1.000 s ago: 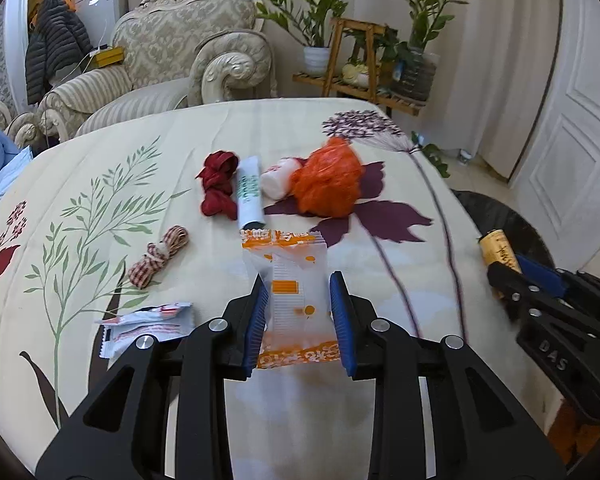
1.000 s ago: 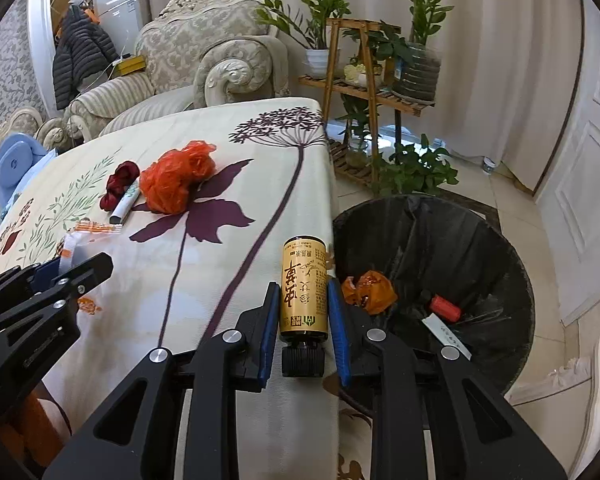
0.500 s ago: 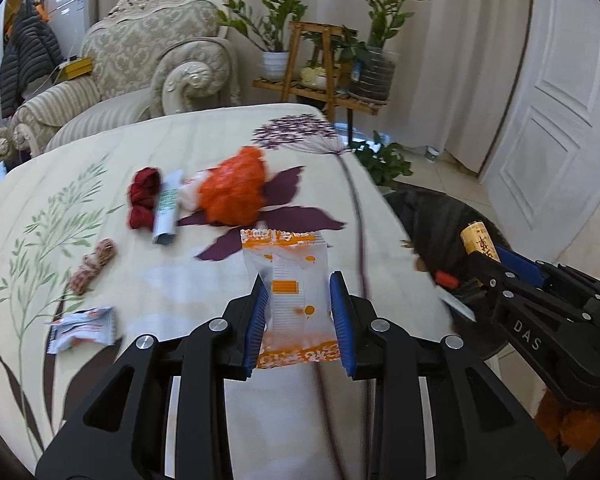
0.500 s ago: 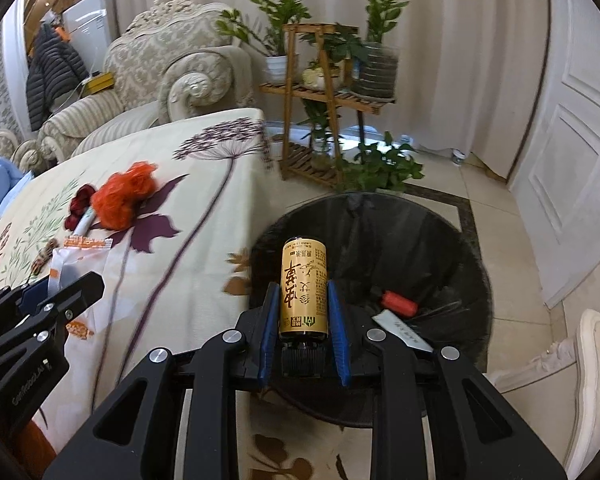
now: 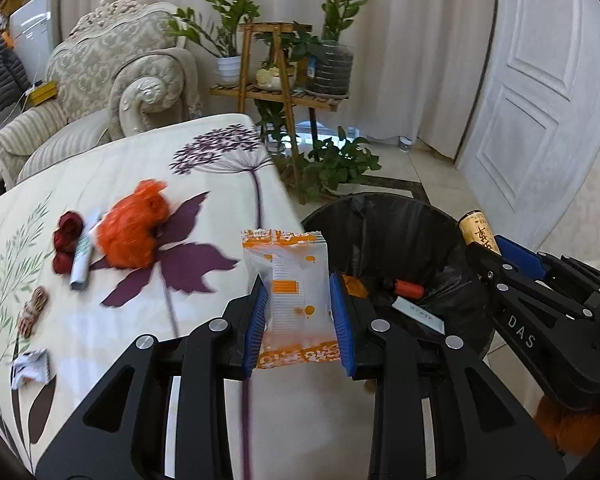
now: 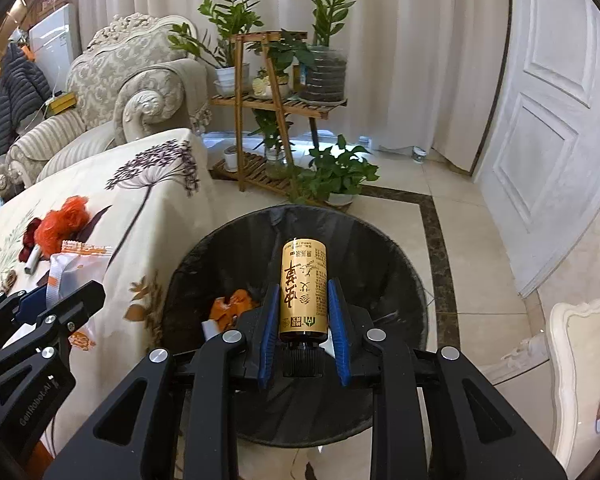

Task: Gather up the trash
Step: 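Drop the clear bag from the left tool into the bin while the right carries the bottle, then move both open tools back from the bin over the bed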

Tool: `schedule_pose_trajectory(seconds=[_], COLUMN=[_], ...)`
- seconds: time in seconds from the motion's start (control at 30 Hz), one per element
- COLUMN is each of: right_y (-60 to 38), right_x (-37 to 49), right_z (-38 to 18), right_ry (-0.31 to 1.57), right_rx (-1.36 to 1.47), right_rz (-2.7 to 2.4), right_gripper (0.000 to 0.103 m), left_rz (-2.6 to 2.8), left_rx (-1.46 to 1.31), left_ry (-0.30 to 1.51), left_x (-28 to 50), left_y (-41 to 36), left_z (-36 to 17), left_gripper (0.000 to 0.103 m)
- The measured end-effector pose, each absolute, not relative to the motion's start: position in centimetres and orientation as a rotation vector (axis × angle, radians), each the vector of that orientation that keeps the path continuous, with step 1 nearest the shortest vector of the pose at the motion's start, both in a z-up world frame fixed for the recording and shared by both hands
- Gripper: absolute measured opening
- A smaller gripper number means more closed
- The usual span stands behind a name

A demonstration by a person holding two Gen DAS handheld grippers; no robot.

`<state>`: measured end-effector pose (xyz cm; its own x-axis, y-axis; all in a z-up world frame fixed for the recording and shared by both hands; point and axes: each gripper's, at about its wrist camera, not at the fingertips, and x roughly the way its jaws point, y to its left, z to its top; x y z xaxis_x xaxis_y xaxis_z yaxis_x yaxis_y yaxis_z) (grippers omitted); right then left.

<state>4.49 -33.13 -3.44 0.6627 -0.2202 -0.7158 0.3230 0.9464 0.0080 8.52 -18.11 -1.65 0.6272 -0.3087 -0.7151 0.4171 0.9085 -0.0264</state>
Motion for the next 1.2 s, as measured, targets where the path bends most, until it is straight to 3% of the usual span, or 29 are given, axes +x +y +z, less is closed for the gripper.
schedule_pose_trajectory(seconds=[0.77, 1.0, 1.07, 1.2], right_y=[-35.7, -36.1, -36.1, -36.0], right_x=[5.7, 5.9, 5.9, 5.7], right_z=[-4.8, -5.2, -5.2, -4.9], right_ry=[0.814, 0.827, 0.823, 0.813], right_rx=[0.169, 0.184, 0.185, 0.186], right_rz=[-0.340, -0.361, -0.367, -0.373], right_gripper=[0.025, 0.028, 0.036, 0.042], left_rz=[-0.444, -0.440, -0.438, -0.426], left_rx=[0.203, 0.171, 0.159, 0.140], left_ry=[0.833, 0.840, 0.840, 0.828], left_x=[10.4, 10.8, 10.9, 10.7], left_y=[-22.3, -22.0, -21.8, -21.4], left_z=[-3.1, -3.0, -2.9, -2.7], left_gripper=[0.032, 0.055, 0.060, 0.071])
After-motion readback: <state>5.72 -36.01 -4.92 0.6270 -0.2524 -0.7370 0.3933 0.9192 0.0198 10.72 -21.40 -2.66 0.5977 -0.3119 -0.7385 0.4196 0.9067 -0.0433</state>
